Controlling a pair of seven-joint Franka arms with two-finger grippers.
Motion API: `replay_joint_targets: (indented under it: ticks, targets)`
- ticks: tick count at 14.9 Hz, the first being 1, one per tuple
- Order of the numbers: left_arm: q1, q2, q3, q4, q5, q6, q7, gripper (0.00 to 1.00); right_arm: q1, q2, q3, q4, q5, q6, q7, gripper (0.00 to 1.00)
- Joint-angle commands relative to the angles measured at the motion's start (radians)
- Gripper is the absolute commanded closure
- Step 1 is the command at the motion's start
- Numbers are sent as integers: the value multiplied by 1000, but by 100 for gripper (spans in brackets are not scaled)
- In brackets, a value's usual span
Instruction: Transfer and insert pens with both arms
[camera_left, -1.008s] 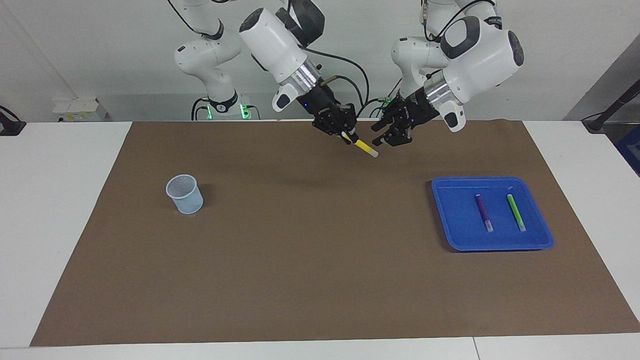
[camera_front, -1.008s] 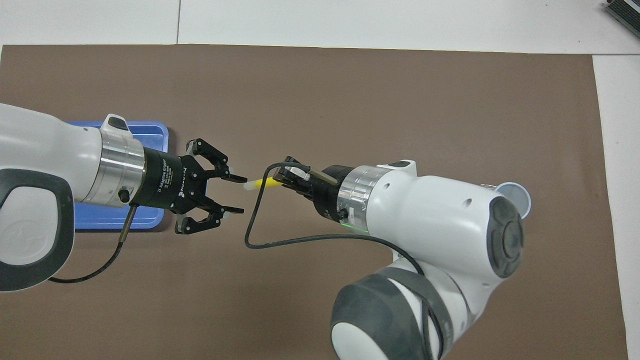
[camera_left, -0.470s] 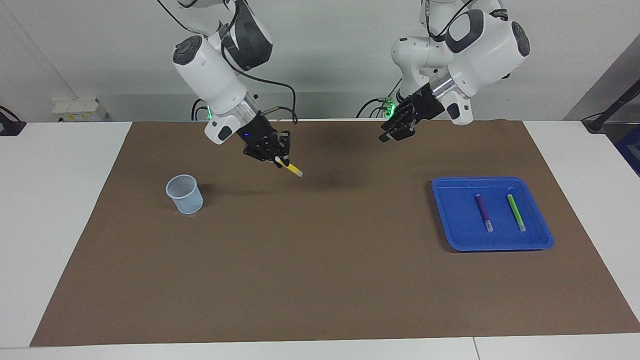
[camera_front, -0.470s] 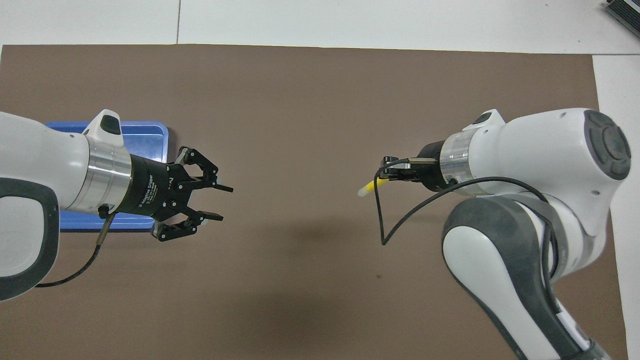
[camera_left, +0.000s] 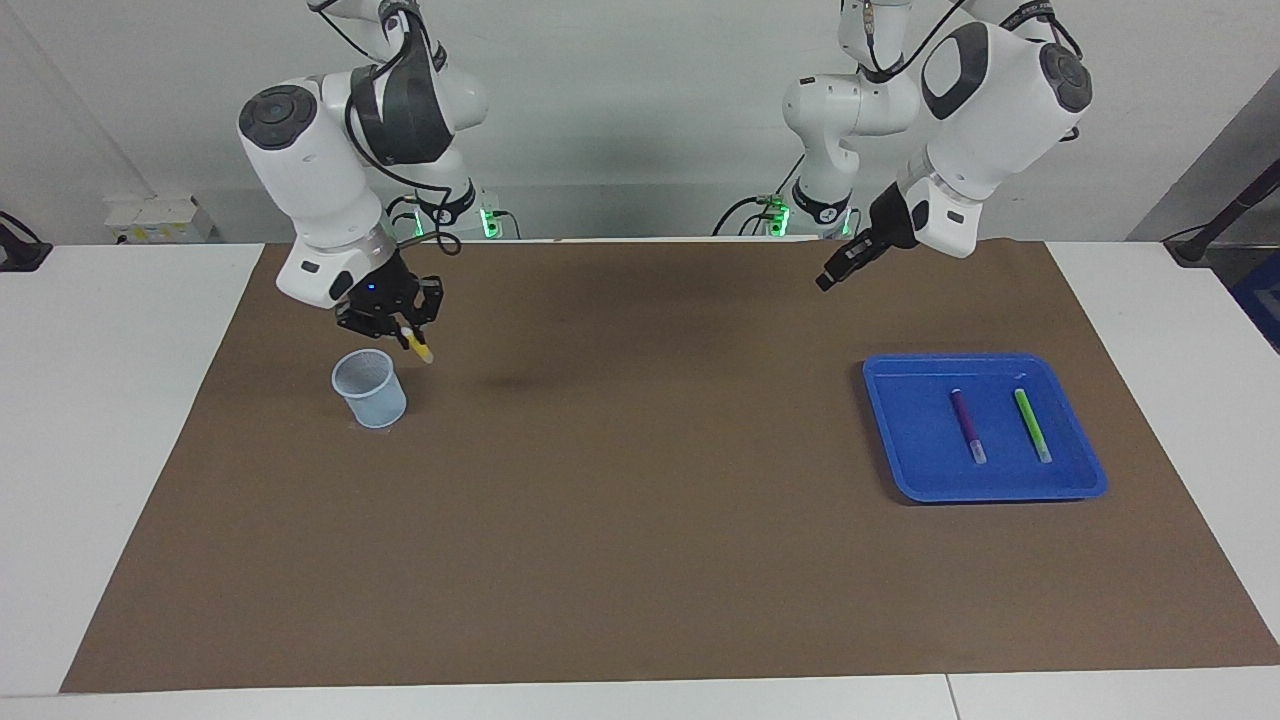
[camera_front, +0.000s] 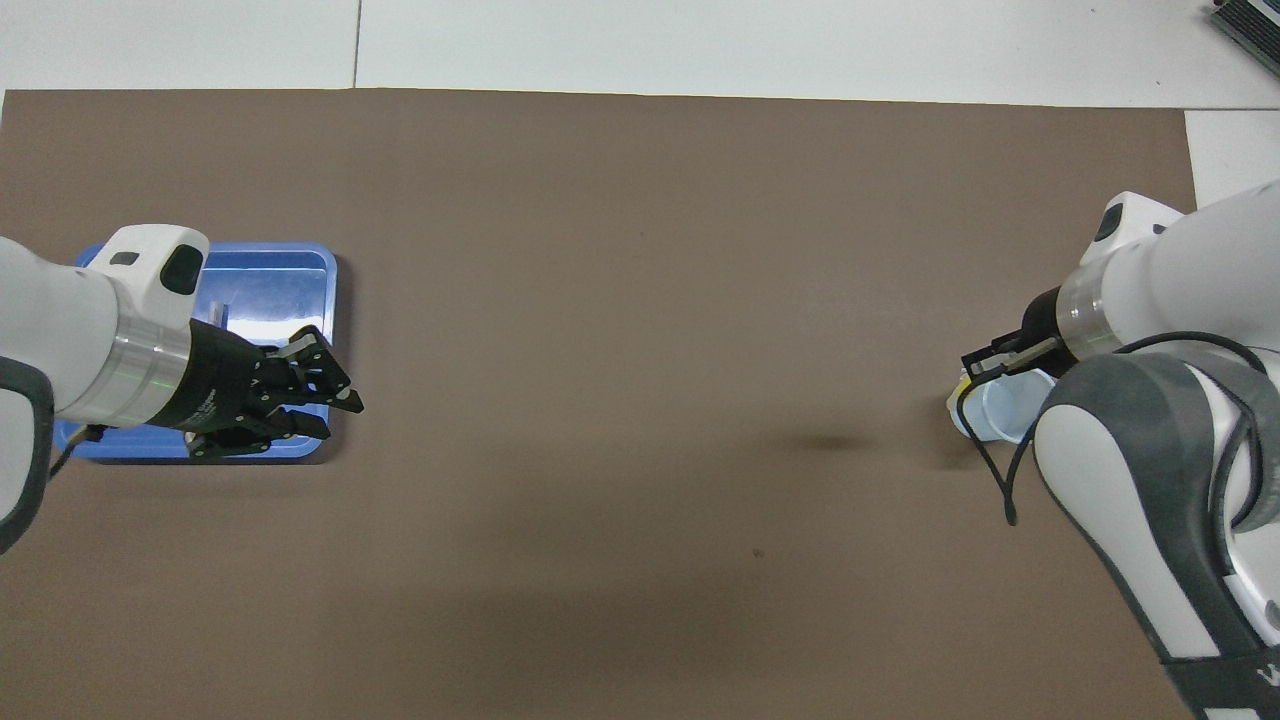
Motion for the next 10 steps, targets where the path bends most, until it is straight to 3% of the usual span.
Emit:
replay_joint_targets:
  ticks: [1, 5, 10]
  targets:
    - [75, -32, -5, -27, 83, -2, 264, 56, -18, -21, 15, -14, -108, -4, -103, 100]
    - [197, -30, -5, -37, 144, 44, 585, 56, -87, -54, 15, -129, -111, 112, -206, 100]
    - [246, -17, -5, -70, 256, 137, 778, 56, -106, -50, 15, -230, -110, 226, -199, 100]
